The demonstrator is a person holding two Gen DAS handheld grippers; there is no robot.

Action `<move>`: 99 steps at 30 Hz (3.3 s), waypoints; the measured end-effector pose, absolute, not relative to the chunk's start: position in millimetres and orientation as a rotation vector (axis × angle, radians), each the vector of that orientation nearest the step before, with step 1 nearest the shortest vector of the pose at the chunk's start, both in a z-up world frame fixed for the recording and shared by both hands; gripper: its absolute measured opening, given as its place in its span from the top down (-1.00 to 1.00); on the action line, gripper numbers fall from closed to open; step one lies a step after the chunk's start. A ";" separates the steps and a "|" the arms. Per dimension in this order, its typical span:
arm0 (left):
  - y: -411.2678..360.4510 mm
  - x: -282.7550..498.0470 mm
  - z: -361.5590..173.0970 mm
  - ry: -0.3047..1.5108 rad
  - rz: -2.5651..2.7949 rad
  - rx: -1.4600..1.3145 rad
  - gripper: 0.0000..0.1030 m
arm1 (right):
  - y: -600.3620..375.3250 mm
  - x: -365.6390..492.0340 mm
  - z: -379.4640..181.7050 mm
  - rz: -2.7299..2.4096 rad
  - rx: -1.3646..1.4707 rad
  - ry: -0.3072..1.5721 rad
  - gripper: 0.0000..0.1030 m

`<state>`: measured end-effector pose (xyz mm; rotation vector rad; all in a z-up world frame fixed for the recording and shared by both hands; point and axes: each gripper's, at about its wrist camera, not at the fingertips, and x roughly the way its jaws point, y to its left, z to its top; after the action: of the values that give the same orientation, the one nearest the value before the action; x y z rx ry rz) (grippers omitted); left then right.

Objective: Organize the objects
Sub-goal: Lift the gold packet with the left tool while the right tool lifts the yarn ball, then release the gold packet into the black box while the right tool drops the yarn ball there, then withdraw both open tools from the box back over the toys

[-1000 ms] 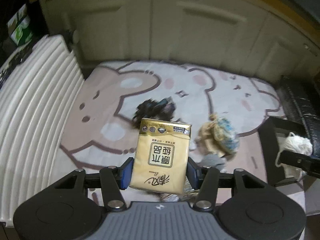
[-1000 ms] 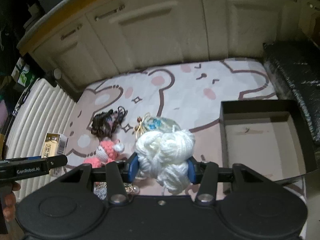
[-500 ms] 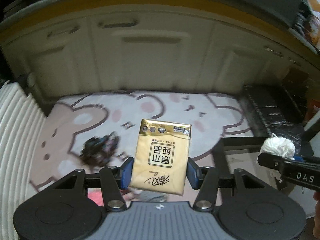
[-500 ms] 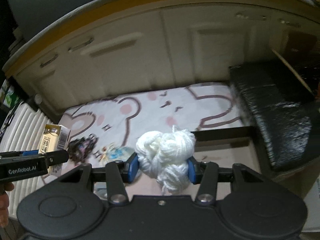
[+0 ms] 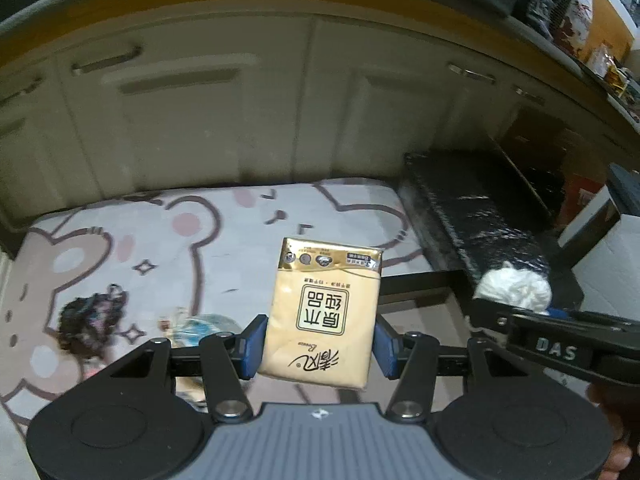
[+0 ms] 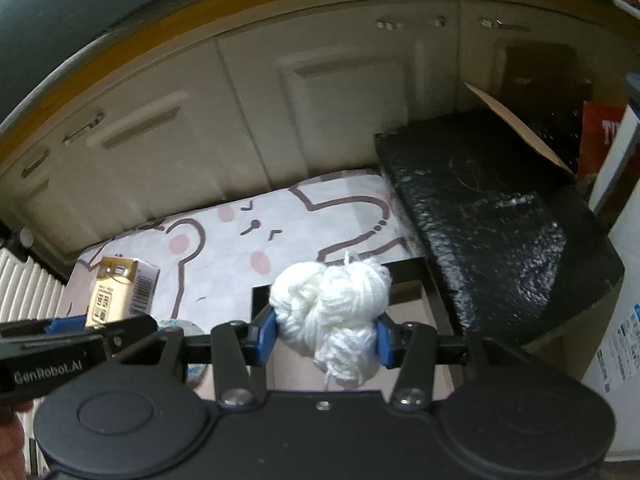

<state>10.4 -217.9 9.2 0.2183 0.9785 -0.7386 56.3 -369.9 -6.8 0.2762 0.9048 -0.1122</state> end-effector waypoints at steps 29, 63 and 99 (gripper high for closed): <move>-280.1 0.4 -76.8 1.241 -0.696 0.139 -0.06 | -422.4 52.8 -96.0 -0.251 0.452 1.075 0.03; -246.3 -7.9 -49.8 1.123 -0.517 0.104 -0.97 | -415.7 24.4 -61.5 -0.304 0.404 1.002 -0.49; -98.6 19.9 -31.0 1.011 -0.286 0.094 -1.00 | -287.9 46.7 -29.0 -0.104 0.203 0.926 -1.00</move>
<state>19.9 -98.6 -31.0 0.0937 1.0108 -0.2864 46.7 -287.9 -29.0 0.2027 0.9256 -0.1035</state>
